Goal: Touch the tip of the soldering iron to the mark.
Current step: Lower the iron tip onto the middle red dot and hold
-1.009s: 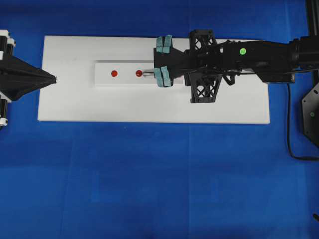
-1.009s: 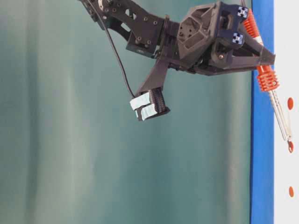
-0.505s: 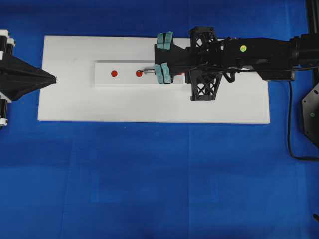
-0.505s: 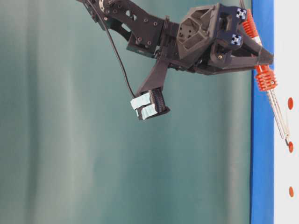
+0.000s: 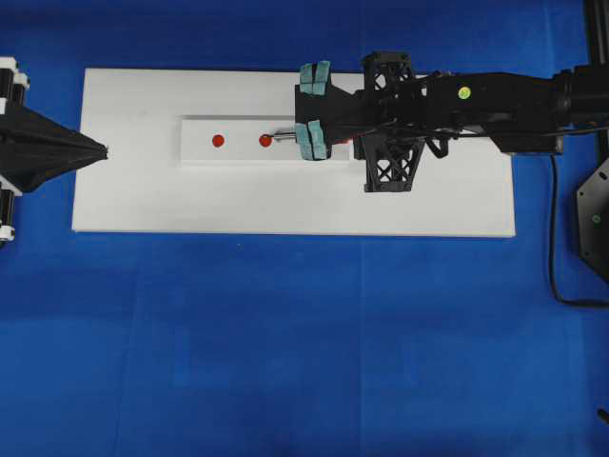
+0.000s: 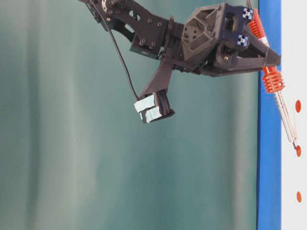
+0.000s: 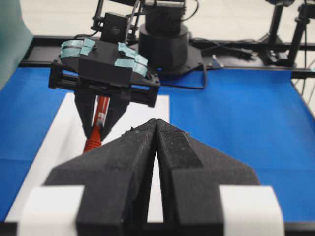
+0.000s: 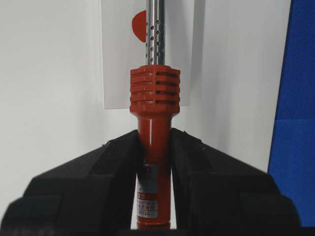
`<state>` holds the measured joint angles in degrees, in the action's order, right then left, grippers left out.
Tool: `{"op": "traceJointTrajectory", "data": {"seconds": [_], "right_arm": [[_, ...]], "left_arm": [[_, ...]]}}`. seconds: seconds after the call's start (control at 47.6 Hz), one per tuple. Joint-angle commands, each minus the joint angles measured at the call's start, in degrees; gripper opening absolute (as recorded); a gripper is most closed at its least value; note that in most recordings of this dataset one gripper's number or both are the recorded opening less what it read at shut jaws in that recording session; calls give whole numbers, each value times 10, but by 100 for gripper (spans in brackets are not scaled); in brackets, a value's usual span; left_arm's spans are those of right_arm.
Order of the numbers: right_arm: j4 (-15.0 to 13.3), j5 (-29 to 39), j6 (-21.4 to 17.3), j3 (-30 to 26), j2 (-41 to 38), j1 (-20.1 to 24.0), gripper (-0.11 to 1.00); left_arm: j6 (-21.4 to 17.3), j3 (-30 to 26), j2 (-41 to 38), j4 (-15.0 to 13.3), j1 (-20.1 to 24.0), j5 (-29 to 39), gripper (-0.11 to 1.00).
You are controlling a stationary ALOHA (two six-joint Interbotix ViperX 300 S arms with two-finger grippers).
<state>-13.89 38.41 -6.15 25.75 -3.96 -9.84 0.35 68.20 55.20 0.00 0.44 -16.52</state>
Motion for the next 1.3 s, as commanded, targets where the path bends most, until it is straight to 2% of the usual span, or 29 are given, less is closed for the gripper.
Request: {"op": "traceJointTrajectory", "data": {"seconds": [0.0,1.135,1.283], "right_arm": [[1,-2,1,-8,7,3,7],[1,1,1,-9,7,4,7],[-2,18,1,-18,9,4,7]], "left_arm": [[-1,-6,-2,1,0,-4,0],[0,-6,-2,2,0,-4,0],[0,-6,-2,2,0,-5,0]]}}
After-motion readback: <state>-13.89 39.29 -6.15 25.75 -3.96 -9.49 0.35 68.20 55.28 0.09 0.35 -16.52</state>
